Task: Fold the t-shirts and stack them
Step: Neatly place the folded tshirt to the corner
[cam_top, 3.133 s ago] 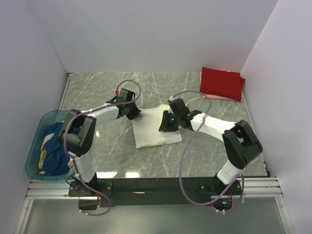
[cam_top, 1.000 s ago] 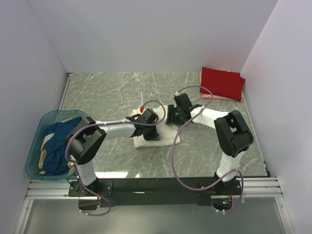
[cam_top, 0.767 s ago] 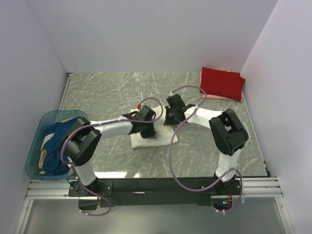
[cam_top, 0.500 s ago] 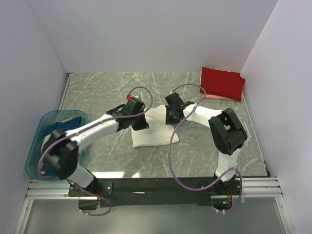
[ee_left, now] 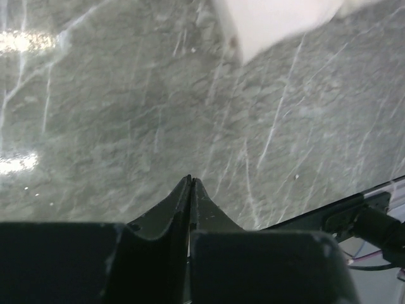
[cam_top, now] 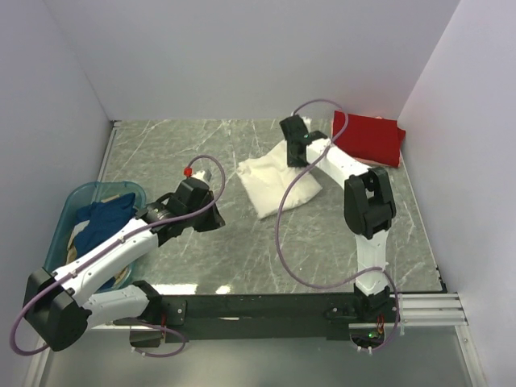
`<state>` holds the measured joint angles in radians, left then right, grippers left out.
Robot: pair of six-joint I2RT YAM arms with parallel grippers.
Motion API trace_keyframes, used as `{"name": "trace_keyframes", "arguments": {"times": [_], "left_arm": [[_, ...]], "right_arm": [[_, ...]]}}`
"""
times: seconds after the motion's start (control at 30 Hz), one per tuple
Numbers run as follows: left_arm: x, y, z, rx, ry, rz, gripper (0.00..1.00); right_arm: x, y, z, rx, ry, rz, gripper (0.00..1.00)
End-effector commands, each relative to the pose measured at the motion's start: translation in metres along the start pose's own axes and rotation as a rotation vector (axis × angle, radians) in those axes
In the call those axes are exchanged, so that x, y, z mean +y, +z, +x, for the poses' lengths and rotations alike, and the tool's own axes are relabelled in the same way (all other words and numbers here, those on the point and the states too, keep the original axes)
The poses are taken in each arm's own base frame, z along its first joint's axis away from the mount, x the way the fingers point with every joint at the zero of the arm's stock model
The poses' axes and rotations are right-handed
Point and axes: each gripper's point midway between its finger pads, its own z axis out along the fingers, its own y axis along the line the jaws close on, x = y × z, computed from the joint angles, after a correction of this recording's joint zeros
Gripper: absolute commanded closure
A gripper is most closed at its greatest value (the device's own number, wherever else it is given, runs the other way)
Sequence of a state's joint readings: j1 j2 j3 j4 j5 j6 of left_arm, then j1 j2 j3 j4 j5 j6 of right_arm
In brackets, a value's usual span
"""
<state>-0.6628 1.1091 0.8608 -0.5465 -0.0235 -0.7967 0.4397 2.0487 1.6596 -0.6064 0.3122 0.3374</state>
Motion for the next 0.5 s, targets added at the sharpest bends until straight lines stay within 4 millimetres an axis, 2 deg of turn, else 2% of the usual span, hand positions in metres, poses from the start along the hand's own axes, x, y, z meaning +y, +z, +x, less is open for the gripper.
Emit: {"name": "trace_keyframes", "arguments": {"times": [0.0, 0.07, 0.13, 0.17, 0.2, 0.23, 0.3, 0.37, 0.47], "left_arm": [[0.008, -0.006, 0.004, -0.003, 0.049, -0.006, 0.92], [0.012, -0.005, 0.003, -0.009, 0.056, -0.023, 0.92], [0.013, -0.005, 0.005, 0.001, 0.068, -0.024, 0.91], [0.012, -0.004, 0.007, 0.012, 0.07, -0.014, 0.92], [0.011, -0.004, 0.007, 0.015, 0.074, -0.009, 0.91], [0.012, -0.002, 0.009, 0.021, 0.085, -0.008, 0.91], [0.015, 0.001, 0.01, 0.03, 0.096, -0.024, 0.92], [0.017, 0.002, 0.012, 0.04, 0.115, -0.028, 0.92], [0.018, 0.003, 0.014, 0.049, 0.133, -0.027, 0.92]], "right_arm": [[-0.043, -0.001, -0.052, -0.084, -0.047, 0.143, 1.0], [-0.064, 0.005, -0.069, -0.095, -0.067, 0.186, 1.0], [-0.074, 0.009, -0.092, -0.122, -0.064, 0.202, 1.0], [-0.088, 0.01, -0.102, -0.134, -0.063, 0.226, 1.0], [-0.092, 0.02, -0.105, -0.127, -0.071, 0.239, 1.0], [-0.096, 0.012, -0.126, -0.17, -0.06, 0.246, 1.0], [-0.112, 0.014, -0.148, -0.205, -0.067, 0.288, 1.0], [-0.125, 0.02, -0.157, -0.212, -0.095, 0.323, 1.0], [-0.142, 0.01, -0.179, -0.271, -0.096, 0.358, 1.0]]}}
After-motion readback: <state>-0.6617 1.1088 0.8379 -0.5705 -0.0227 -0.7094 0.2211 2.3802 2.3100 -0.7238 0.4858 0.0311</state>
